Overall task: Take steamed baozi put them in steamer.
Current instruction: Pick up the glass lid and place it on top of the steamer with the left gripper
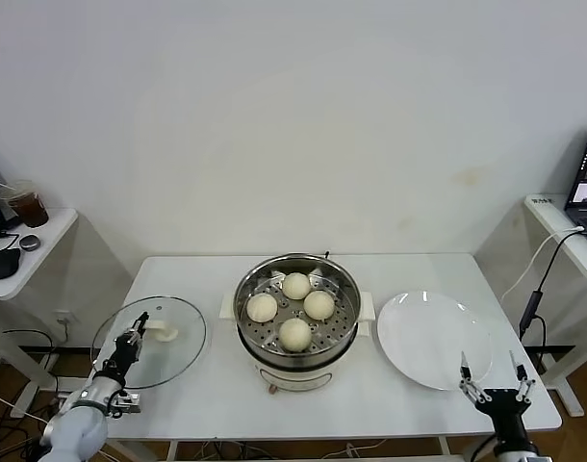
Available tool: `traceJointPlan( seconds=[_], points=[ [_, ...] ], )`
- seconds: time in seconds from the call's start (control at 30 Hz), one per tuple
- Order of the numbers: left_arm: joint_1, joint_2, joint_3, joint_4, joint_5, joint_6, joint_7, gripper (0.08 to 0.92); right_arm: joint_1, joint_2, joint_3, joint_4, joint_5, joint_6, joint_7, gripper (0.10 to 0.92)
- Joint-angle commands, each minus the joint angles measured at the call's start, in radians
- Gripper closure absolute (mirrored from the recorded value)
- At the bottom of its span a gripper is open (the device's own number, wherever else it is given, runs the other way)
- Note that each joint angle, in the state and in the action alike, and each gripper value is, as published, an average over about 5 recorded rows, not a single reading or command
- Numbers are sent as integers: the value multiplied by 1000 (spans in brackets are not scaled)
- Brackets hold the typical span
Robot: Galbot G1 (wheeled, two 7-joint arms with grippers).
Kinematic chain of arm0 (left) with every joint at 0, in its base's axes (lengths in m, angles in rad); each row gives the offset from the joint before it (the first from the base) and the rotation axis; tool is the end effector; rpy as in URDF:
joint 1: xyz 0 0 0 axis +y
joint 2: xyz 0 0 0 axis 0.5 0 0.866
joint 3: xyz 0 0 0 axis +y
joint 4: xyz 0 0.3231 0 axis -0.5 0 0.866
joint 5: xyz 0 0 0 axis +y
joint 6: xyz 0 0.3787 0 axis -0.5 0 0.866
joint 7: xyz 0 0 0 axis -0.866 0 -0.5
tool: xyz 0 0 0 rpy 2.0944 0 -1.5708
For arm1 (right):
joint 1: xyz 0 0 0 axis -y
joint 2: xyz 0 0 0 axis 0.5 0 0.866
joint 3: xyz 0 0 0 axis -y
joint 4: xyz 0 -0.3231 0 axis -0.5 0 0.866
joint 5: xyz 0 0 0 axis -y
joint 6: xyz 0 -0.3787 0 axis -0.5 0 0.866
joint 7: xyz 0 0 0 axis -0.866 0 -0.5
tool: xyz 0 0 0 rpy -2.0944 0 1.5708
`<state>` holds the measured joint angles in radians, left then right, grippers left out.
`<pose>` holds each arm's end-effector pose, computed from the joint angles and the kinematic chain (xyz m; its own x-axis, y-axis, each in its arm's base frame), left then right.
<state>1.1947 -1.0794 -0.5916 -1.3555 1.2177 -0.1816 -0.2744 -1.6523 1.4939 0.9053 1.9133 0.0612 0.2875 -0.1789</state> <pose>0.3145 0.2128 -0.3948 -0.9971 0.0511 0.0556 0.0499 -0.1065 0.9931 0.1669 -0.1475 -0.3406 -0.9941 0.1002 -0.0407 0.1068 0.9689 -0.2232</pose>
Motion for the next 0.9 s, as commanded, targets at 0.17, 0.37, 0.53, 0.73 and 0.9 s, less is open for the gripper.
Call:
traceJointPlan(
  seconds=[0.17,0.37,0.53,0.73,0.9],
  points=[
    [457,88,-105,-751,-308,443,146,833,-20,-22,-48,5,-27,1,0,203],
    [415,109,-21,-975,-265,625,288,833,-19,-18,-67,-5,-45,5,-5,203],
    [271,133,139,-978,-273,695,332,833,-21,-4,-100,-12,-86,11,-4,203],
    [18,130,403,-874,-244,753,341,833,5,43,-124,-48,-164,23,15,203],
    [-149,49,602,-785,-142,808,419,833,28,79,-132,-74,-212,37,35,203]
  ],
)
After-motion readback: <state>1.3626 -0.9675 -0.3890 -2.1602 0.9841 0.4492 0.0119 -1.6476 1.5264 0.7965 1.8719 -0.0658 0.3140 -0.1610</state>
